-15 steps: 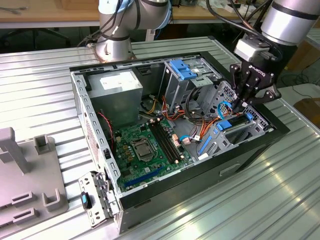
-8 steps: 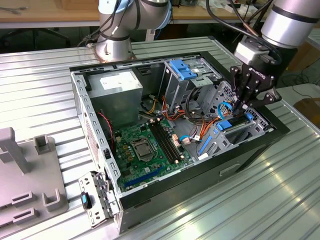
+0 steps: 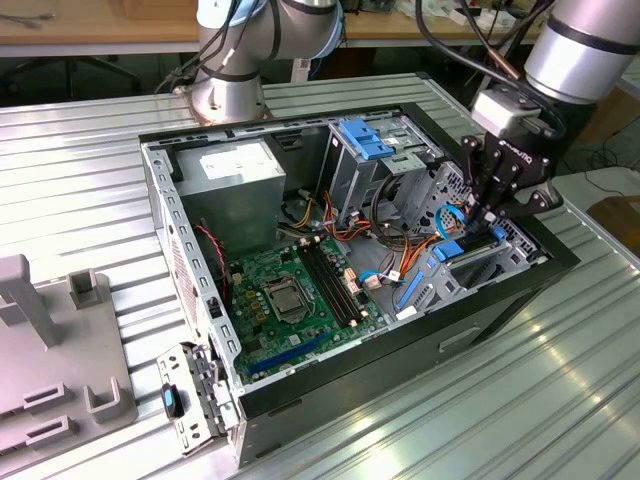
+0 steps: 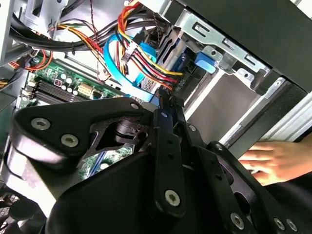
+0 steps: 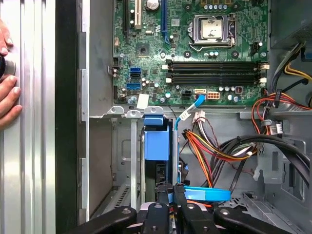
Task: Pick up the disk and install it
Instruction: 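Insert the second disk wire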
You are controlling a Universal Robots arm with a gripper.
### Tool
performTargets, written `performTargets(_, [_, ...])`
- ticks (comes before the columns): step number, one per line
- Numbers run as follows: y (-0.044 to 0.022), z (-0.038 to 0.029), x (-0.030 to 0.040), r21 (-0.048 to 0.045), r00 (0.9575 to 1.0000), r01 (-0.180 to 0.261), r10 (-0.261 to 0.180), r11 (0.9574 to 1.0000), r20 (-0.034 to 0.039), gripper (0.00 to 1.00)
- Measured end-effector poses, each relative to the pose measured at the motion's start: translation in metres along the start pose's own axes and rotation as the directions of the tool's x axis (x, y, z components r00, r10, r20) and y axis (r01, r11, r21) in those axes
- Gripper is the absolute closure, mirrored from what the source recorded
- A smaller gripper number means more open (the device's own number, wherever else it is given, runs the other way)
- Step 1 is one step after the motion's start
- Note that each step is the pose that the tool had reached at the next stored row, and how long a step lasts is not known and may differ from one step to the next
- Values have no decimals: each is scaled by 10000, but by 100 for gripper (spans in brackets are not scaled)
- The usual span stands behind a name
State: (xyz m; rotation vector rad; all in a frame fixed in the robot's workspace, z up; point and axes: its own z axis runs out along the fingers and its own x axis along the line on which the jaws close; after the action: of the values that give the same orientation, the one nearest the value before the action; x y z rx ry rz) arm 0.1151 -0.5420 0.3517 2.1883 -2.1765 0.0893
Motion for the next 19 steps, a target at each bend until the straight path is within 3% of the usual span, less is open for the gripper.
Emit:
performTargets(4, [2,4,45,11,9995,4,-4,10000,312,84])
performTargets(5, [2,4,58,13,9990,4,-5,10000,458,84])
performTargets(7, [2,6,73,16,9981,3,-3,10000,624,84])
performTargets(8, [2,9,103,18,9971,2,-4,10000,767,84])
performTargets(10, [2,12,146,20,9967,2,-4,10000,816,84])
performTargets(19, [3,30,190,23,9965,1,-3,10000,833,84])
